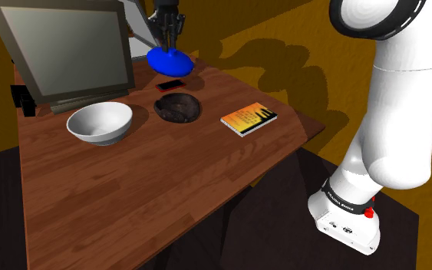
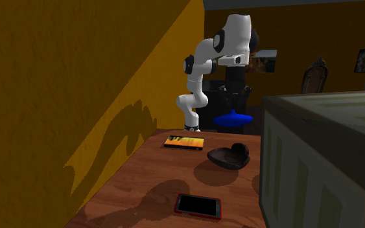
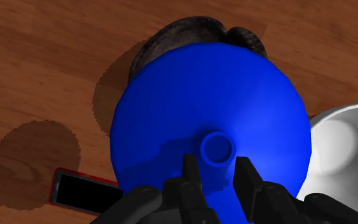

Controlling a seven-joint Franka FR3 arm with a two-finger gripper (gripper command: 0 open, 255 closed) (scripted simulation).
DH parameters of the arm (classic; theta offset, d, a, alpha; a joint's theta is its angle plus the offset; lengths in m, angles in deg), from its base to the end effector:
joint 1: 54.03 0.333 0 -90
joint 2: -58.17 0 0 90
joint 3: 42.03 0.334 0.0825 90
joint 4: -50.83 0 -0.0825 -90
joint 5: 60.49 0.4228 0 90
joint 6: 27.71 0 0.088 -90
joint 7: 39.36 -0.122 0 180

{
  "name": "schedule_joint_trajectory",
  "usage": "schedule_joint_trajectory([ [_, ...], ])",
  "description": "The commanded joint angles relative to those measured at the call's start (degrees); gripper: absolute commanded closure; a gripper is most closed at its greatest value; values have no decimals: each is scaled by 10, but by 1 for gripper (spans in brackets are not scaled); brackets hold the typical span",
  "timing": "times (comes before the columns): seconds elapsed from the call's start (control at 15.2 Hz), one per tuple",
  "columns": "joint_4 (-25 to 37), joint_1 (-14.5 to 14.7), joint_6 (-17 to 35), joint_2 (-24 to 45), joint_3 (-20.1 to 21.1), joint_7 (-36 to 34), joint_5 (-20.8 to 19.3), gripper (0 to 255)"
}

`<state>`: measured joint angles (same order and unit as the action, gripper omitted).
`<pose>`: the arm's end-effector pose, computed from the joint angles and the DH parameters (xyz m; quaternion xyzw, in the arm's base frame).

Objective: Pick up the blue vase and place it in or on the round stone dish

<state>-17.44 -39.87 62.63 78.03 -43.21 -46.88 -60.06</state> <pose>0.6848 0.1616 0.5969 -0.9986 -0.0483 -0.0190 0.0037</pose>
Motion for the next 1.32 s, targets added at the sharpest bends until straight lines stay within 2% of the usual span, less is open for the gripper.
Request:
schedule_joint_trajectory([
  [0.0, -27, 1, 21, -7, 0, -1, 0, 255],
  [0.86, -154, 1, 130, -24, 0, -1, -1, 255],
  [1.25, -180, 2, 157, -24, 0, -1, -1, 255],
])
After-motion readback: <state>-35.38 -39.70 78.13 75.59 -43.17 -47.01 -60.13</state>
